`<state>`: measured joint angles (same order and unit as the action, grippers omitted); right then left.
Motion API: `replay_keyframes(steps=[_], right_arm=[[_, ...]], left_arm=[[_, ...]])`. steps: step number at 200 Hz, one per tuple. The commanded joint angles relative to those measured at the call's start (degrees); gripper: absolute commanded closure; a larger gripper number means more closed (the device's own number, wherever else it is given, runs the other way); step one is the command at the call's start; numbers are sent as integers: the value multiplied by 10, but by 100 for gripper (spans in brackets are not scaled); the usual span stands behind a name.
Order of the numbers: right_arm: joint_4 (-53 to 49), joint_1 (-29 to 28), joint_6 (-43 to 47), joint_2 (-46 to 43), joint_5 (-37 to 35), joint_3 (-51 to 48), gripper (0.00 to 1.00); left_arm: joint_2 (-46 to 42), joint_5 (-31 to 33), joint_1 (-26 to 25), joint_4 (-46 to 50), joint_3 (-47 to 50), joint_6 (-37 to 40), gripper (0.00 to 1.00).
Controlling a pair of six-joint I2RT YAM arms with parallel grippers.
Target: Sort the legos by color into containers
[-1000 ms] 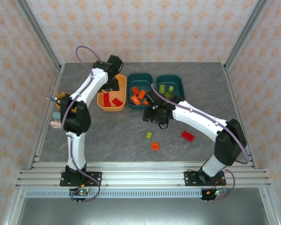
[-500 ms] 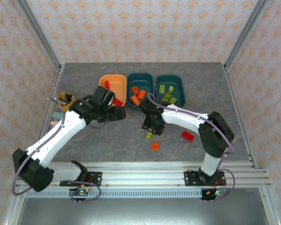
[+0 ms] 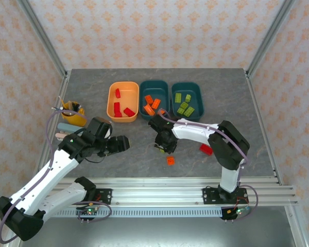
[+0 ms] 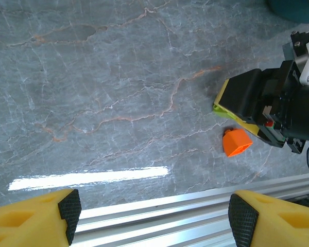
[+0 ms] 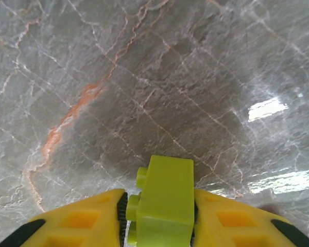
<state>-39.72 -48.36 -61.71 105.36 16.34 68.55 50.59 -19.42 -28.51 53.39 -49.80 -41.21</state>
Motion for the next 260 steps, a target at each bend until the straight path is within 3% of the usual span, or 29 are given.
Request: replay_keyframes(steps=[1,61,107,144,182,260], right_arm=[[-8,-3,-7,6,-23,-7,68],[-148,14,100,-66,-168,99,78],[-198,133,246,-78,-222,169,79],[-201,221,362,19,-233,273,80],[-216,283,393,138,-228,385,80],[-245,309,421,302,-208,559,79]], left_arm=[[-12,-12,-1,-5,6,-14,22],[10,-35,-1,-46,-34,-23,22],[114,-51,-1,-123,-115,-33,22],[210,-61,-2,-181,-185,-43,22],[287,-62,-8,-213,-248,-55,23],[365,-58,-26,-220,-298,-51,23]])
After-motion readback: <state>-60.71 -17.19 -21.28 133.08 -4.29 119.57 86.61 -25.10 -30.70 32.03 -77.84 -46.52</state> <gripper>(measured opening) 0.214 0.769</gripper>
